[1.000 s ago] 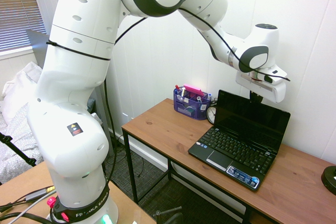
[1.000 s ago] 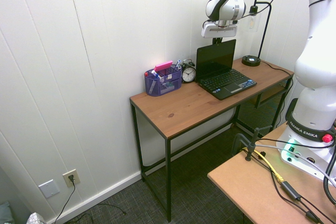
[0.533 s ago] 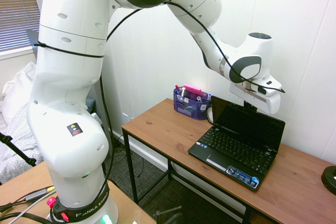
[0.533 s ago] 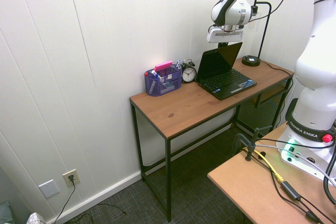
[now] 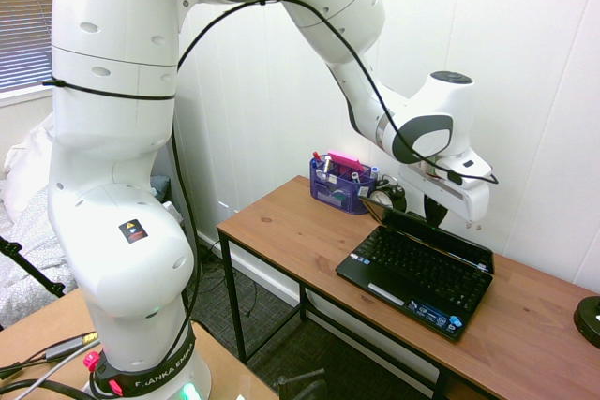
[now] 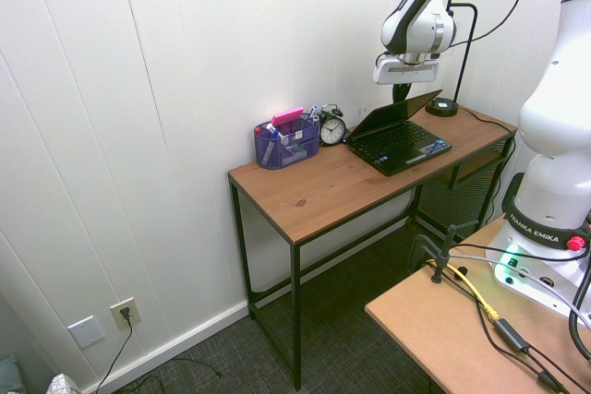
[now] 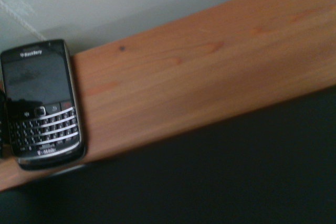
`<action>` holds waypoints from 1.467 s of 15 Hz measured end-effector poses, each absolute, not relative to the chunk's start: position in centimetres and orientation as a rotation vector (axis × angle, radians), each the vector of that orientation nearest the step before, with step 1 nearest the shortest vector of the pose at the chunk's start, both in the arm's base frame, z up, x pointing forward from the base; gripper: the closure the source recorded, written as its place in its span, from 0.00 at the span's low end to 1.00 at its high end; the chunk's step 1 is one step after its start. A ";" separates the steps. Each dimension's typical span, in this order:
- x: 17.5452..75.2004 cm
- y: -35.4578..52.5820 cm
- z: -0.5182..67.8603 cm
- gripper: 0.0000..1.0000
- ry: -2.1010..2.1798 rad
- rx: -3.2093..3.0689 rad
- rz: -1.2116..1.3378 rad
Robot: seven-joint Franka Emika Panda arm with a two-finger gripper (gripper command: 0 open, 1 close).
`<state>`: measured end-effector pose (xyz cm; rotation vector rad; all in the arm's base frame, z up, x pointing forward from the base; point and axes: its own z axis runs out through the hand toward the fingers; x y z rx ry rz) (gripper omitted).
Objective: Close the laptop lid
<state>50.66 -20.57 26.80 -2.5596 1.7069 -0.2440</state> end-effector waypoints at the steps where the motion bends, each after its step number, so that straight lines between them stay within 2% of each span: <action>1: 50.1 -20.4 26.4 1.00 1.709 -2.561 -0.237; 13: 44.0 -22.0 22.7 1.00 1.732 -2.594 -0.120; 22: 42.0 -23.0 20.3 1.00 1.744 -2.620 -0.034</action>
